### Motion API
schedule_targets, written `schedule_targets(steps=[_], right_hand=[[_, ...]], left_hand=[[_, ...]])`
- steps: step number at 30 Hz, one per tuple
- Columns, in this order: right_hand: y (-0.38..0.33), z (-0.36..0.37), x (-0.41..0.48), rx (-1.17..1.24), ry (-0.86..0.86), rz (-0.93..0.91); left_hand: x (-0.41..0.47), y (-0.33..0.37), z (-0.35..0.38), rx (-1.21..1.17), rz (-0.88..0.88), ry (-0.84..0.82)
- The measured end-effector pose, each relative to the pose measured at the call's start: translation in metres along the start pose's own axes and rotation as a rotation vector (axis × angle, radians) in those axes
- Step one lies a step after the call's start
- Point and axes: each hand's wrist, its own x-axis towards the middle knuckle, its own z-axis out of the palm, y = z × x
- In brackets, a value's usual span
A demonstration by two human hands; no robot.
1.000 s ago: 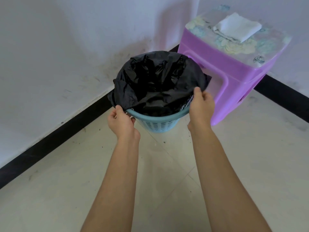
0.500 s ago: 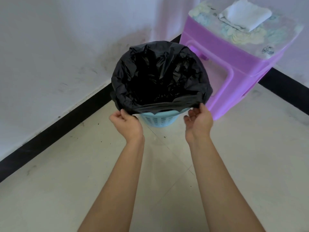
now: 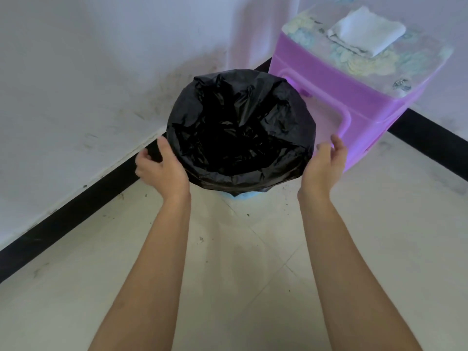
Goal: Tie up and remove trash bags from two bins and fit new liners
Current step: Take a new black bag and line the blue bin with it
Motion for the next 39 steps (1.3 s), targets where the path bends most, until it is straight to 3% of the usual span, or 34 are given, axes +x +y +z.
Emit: schedule_targets(steps=[5, 8, 11, 13, 16, 18, 20, 21, 23, 25, 26, 27, 28, 30, 32, 34, 37, 39], right_hand=[[-0.045, 0.031, 0.017, -0.616, -0.409, -0.28], [-0.052, 0.036, 0.025, -1.154, -0.532, -0.38], [-0.039, 0.027, 0.025, -1.249, -0.492, -0.353], [-0.034, 0.028, 0.025, -1.234, -0.47, -0.322], [-0.034, 0.029, 0.023, -1.181, -0.476, -0.331], [-0.046, 0.023, 0.023, -1.074, -0.609, -0.209], [-0.065, 0.009, 0.022, -1.211, -0.762, -0.001], [-0.074, 0.006, 0.024, -1.4, -0.745, -0.002], [-0.089, 0.008, 0.021, -1.587, -0.499, -0.334], [-0.093, 0.025, 0.004, -1.264, -0.338, -0.808], [-0.093, 0.039, -0.006, -1.064, -0.384, -0.895], [-0.089, 0.055, -0.013, -0.904, -0.518, -0.849], [-0.081, 0.07, -0.019, -0.827, -0.691, -0.689], [-0.052, 0.089, -0.02, -0.951, -0.938, -0.36], [-0.03, 0.087, -0.016, -1.231, -1.0, -0.271], [-0.02, 0.074, -0.008, -1.309, -0.988, -0.397], [-0.029, 0.057, -0.003, -1.078, -0.974, -0.541], [-0.039, 0.048, -0.003, -0.848, -0.877, -0.618]], left_hand=[[0.024, 0.036, 0.02, 0.267, 0.147, -0.541], [0.037, 0.042, 0.012, 0.42, 0.192, -0.639], [0.043, 0.035, -0.013, 0.483, 0.146, -0.716], [0.039, 0.029, -0.019, 0.442, 0.095, -0.712], [0.02, 0.027, -0.019, 0.407, 0.186, -0.538], [0.014, 0.03, -0.023, 0.373, 0.164, -0.552], [0.014, 0.037, -0.028, 0.47, 0.092, -0.63], [0.015, 0.043, -0.03, 0.596, 0.136, -0.617], [0.013, 0.057, -0.03, 0.745, 0.429, -0.433], [0.008, 0.07, -0.023, 0.684, 0.817, -0.262], [0.006, 0.075, -0.016, 0.656, 0.937, -0.275], [0.005, 0.077, -0.006, 0.634, 0.99, -0.361], [0.006, 0.075, 0.005, 0.643, 0.965, -0.492], [0.005, 0.065, 0.022, 0.821, 0.72, -0.785], [0.005, 0.053, 0.028, 1.073, 0.424, -0.962], [0.008, 0.049, 0.027, 1.05, 0.399, -0.957], [0.006, 0.063, 0.016, 0.593, 0.465, -0.788], [0.0, 0.068, 0.004, 0.349, 0.532, -0.608]])
